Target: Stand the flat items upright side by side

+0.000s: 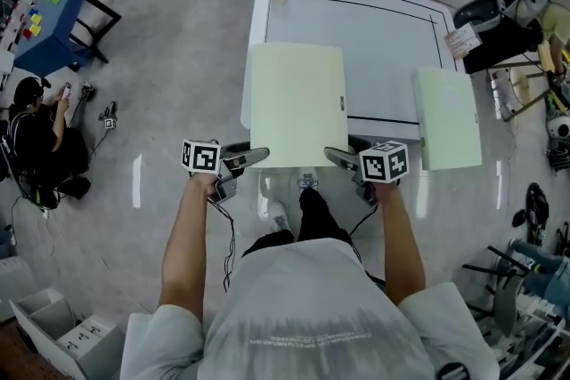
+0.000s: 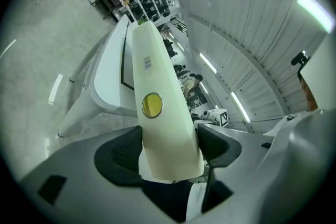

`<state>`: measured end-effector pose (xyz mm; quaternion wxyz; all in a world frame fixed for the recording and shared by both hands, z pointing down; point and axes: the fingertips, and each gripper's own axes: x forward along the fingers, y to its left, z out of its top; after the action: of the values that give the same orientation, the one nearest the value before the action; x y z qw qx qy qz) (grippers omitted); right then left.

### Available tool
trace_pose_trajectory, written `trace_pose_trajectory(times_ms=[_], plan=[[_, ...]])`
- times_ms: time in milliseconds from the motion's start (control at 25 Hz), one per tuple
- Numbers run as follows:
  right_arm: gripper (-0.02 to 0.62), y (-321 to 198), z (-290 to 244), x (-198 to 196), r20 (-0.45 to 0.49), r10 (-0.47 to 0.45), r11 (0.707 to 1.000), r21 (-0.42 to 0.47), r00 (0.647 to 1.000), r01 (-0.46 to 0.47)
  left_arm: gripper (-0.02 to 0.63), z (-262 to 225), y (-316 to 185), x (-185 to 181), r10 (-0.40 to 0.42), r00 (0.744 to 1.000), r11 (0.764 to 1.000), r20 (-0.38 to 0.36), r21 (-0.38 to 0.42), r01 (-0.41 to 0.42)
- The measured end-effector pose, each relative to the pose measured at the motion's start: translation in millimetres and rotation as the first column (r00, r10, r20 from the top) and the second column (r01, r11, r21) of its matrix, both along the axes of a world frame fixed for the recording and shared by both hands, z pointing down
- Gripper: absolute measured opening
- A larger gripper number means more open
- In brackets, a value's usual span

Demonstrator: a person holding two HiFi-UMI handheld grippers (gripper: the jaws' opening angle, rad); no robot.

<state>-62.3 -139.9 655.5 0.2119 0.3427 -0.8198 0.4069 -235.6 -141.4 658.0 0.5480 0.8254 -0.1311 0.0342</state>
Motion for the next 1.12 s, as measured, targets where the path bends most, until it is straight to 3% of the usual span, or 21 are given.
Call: trace_pose_trajectory(times_ms=[240,400,520,880,1120], plan=[[0.356,-11.3,-20.0,-5.5,-0.013,-0.039,0.995,0.089,0.999,0.04,0.339,-23.1,-7.2,-6.4,-0.029,0.998,0.993,0.047,0.112,0.024],[0.356,-28.9,-29.5,-8.0,-0.019,-0.07,0.989,0.132,0.997,0.072,0.339,-43.9,-24.6,-11.2,-0.1,0.992,0.971,0.071,0.226,0.082],[0.356,-42.2,-25.0,-9.7,-0.103,-0.118,0.978,0.16,0.988,0.134,0.341,-49.3,-32.7,-11.6,-0.113,0.984,0.95,0.14,0.304,0.066],[0.356,-73.8,-21.6,-24.8,-0.084,-0.149,0.97,0.183,0.985,0.162,0.339,-64.5,-57.8,-24.9,-0.209,0.959,0.878,0.191,0.469,0.098],[0.356,-109.7,-31.0,-26.9,-0.111,-0.158,0.949,0.256,0.981,0.182,0.339,-74.6,-67.4,-21.8,-0.25,0.928,0.785,0.276,0.619,0.027]])
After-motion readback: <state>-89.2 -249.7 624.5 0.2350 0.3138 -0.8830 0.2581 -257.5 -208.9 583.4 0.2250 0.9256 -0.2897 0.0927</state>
